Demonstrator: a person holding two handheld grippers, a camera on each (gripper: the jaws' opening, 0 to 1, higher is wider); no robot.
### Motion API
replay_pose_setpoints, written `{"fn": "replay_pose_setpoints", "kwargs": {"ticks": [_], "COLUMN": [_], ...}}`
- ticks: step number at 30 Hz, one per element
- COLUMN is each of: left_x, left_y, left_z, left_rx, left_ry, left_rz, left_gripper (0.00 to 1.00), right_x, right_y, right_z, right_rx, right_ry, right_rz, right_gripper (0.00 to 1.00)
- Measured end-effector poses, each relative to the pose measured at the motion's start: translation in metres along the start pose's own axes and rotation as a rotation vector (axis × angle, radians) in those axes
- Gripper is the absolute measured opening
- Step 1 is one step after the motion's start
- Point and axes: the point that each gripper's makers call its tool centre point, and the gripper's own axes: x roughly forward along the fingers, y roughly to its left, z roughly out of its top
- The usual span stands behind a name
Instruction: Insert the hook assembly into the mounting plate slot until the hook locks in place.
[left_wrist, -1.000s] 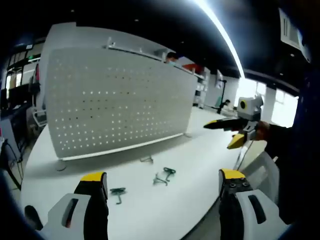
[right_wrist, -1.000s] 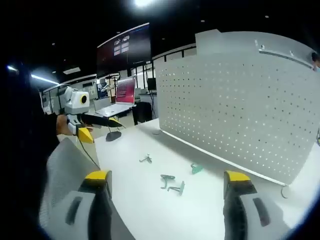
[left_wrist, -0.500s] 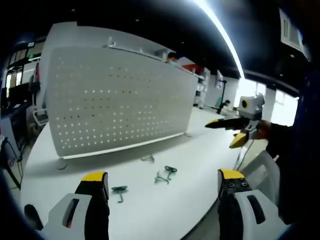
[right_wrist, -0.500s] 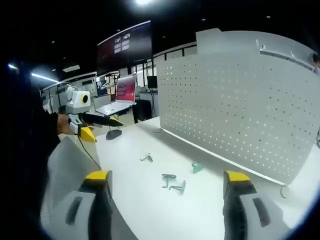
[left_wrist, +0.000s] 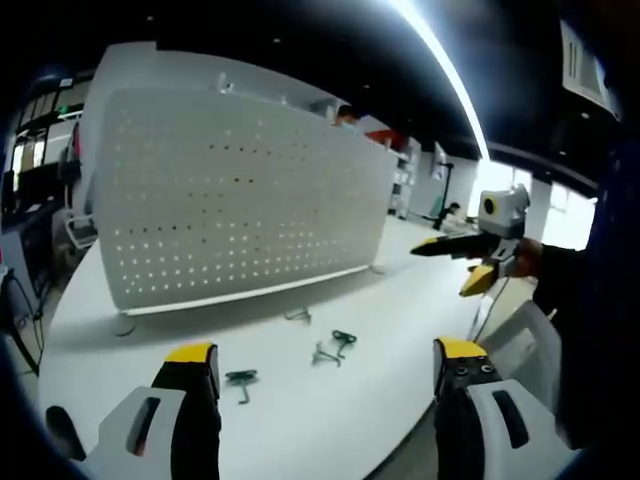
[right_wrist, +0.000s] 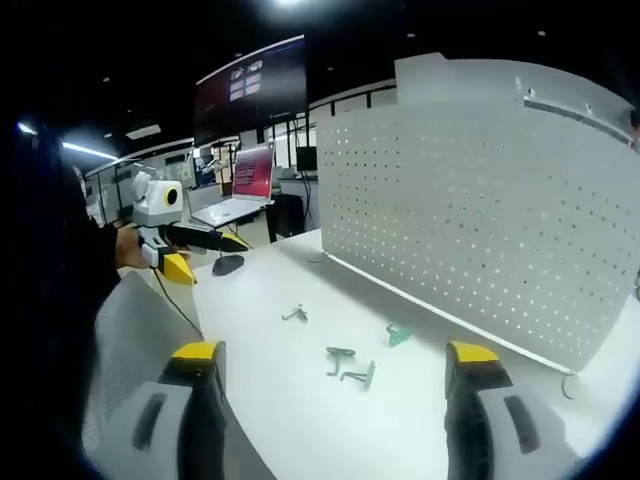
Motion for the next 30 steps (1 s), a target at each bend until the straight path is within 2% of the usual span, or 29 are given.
{"fn": "replay_pose_setpoints", "kwargs": {"ticks": [15, 30], "left_x": [0.002, 0.002], "left_y": [0.002, 0.004], "left_z": [-0.005, -0.008], "left_rx": [-0.008, -0.017], "left_ry": [0.005, 0.006], "left_rz": [-0.001, 0.014], "left_gripper": [0.88, 0.87], "right_x": [0.009, 0.028], "right_y": [0.0, 0.0], "right_z": [-0.001, -0.002], "right_rx": [-0.006, -0.034], "right_ry": [0.016, 0.05], "right_rz": [0.012, 0.052], "right_gripper": [0.83, 0.8]}}
